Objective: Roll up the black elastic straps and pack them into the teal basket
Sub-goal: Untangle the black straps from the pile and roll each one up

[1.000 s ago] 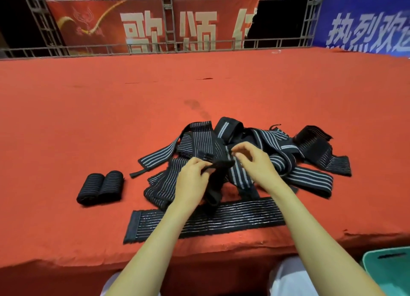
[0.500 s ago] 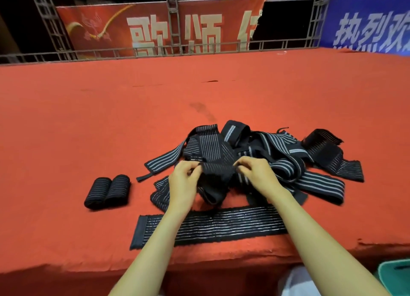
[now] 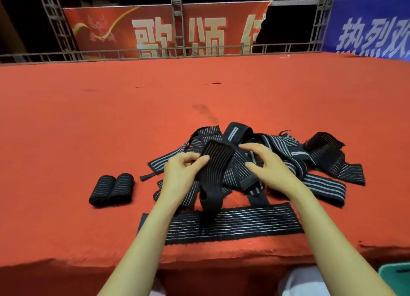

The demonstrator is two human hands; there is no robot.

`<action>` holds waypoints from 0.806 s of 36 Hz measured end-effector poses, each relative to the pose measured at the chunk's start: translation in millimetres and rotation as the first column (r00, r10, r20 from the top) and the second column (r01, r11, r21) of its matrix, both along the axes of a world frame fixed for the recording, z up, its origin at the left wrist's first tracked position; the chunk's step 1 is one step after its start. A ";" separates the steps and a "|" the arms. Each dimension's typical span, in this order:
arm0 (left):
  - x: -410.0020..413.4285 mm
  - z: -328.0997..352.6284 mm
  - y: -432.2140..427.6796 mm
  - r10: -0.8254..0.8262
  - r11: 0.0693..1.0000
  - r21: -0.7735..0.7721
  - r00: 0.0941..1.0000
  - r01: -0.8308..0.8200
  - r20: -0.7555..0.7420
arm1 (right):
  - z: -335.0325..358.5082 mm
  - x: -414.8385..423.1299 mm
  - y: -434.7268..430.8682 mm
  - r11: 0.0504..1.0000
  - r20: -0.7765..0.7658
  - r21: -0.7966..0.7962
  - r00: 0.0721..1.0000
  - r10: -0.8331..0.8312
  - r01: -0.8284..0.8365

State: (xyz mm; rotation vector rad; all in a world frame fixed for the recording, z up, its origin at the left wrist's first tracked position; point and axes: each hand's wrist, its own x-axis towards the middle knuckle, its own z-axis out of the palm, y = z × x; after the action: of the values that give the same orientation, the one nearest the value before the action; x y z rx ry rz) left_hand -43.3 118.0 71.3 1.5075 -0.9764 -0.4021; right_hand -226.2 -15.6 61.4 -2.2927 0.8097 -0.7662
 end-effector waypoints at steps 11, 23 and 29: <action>-3.3 -0.4 32.2 -0.050 0.998 0.035 0.998 0.049 0.046 | 22.0 11.2 34.2 0.998 0.188 0.056 0.981 -0.039 0.028; 68.0 -49.5 84.5 0.342 0.928 0.186 0.937 -0.324 -0.069 | -25.2 -46.3 16.4 0.850 0.148 0.196 0.842 -0.518 0.488; 69.9 -80.0 100.2 0.337 0.891 0.337 0.941 -0.305 -0.038 | -53.8 -65.3 27.4 0.806 0.046 0.182 0.814 -0.579 0.563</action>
State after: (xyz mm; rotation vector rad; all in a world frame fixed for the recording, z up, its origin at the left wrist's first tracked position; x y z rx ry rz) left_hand 26.6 218.3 -8.7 1.8976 -0.5839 -0.4057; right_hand -291.5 11.8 7.6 -1.8483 1.4939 -1.0191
